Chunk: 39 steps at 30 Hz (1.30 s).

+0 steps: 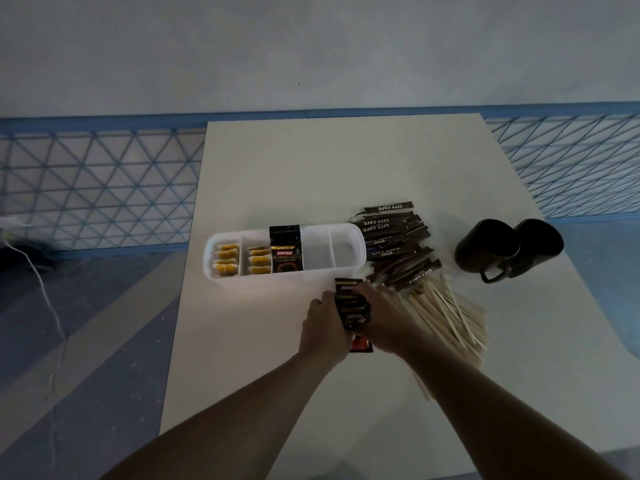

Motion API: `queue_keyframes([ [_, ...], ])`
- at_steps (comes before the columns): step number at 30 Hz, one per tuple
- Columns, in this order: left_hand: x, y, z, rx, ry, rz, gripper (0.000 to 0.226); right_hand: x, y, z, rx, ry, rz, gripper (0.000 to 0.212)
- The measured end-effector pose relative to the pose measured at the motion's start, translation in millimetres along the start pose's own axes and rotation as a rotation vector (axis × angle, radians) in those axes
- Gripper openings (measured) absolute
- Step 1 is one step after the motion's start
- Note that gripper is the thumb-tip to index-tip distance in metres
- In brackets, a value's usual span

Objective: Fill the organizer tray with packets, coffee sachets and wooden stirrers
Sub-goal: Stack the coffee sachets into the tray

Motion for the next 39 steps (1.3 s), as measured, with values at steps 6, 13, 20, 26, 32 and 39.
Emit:
queue_keyframes([
  [6, 2, 2, 5, -0.038, 0.006, 0.006, 0.043, 0, -4, 3, 0.089, 0.035, 0.02, 0.009],
  [13, 13, 1, 7, -0.109, -0.001, 0.084, 0.023, 12, -5, 4, 0.062, 0.065, 0.096, 0.008],
  [20, 36, 1, 10, -0.057, -0.202, 0.149, 0.013, 29, 2, 16, 0.018, 0.249, -0.055, 0.025],
  [26, 61, -1, 15, 0.013, -0.399, 0.085, 0.012, 34, 4, 22, -0.04, 0.478, -0.114, 0.03],
  [32, 72, -3, 29, 0.083, -0.43, 0.066, 0.01, 16, 0, 4, -0.24, 0.265, -0.091, 0.025],
  [39, 69, -11, 45, 0.137, -0.51, 0.051, 0.011, -4, -3, 9, -0.42, 0.158, -0.248, 0.05],
])
Point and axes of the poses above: each hand's wrist, its own y-axis towards the middle knuckle, its own x-axis out of the back of the hand, z = x × y, the point moved 4 cm from there along y, towards the middle knuckle, and after that the axes turned 2 degrees about -y, right-handed, at the moved point
